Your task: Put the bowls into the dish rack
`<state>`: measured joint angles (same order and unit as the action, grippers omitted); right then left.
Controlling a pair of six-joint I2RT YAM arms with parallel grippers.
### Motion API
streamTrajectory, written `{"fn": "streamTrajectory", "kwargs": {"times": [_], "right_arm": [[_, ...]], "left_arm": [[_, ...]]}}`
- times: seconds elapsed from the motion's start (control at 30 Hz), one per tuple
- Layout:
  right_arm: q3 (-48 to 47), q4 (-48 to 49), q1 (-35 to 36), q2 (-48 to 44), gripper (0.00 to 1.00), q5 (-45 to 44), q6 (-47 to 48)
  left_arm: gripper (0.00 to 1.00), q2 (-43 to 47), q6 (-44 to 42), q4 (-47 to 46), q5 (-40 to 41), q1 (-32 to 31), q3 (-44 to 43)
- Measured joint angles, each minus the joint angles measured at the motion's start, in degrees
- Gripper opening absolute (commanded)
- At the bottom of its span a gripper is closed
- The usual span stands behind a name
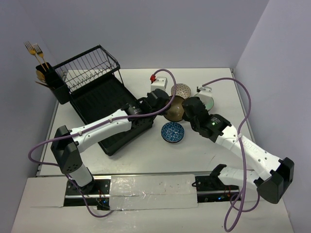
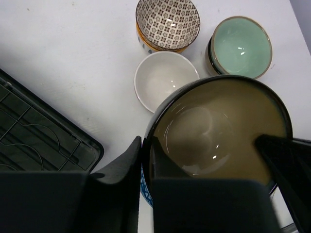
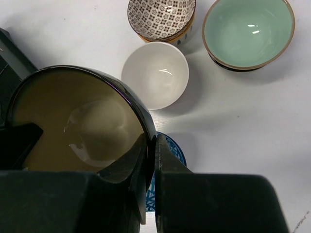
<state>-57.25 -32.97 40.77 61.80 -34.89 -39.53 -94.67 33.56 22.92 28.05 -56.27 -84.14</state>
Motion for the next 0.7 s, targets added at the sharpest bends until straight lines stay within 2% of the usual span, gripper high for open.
{"fn": "streamTrajectory", "kwargs": {"times": [0.03, 0.1, 0.17, 0.2, 0.23, 0.33, 0.4, 0.43, 0.6, 0.7], "right_arm": [[-0.2, 0.0, 0.1, 0.2, 0.00, 0.1, 0.1], [-0.2, 0.0, 0.2, 0.3, 0.00, 0.2, 0.4], [-0.2, 0.0, 0.3, 0.4, 0.14, 0.4, 0.4], [-0.2, 0.2, 0.4, 0.4, 0.24, 0.5, 0.4], [-0.2, 0.5, 0.4, 0.4, 0.42, 0.9, 0.5], [-0.2, 4.2, 0.5, 0.0, 0.65, 2.8, 0.8], [-0.2, 6.4, 0.6, -0.9, 0.72, 4.6, 1.3], [-0.2, 7.1, 0.6, -1.5, 0.79, 5.3, 1.5], [-0.2, 8.8, 0.6, -5.6, 0.95, 8.7, 3.1], [-0.2, 8.8, 0.6, -8.5, 1.00, 8.7, 3.7]], "left_arm": [[0.00, 0.0, -0.3, 0.5, -0.1, 0.0, -0.1], [0.00, -0.1, -0.9, 1.4, -0.1, -0.1, -0.3], [0.00, -0.1, -1.0, 1.9, 0.0, -0.1, -0.6], [0.00, -0.1, -1.1, 2.2, 0.1, -0.1, -0.7], [0.00, -0.1, -1.4, 2.3, 0.4, -0.1, -0.9], [0.00, -0.2, -2.5, 3.3, 1.9, -0.1, -1.0], [0.00, -0.2, -4.1, 4.5, 3.5, 0.0, -1.0], [0.00, -0.2, -5.0, 4.7, 4.3, 0.1, -1.0], [0.00, 1.0, -12.7, 3.9, 9.7, 1.1, -0.3], [0.00, 3.8, -20.4, 2.2, 12.8, 3.1, 0.7]]}}
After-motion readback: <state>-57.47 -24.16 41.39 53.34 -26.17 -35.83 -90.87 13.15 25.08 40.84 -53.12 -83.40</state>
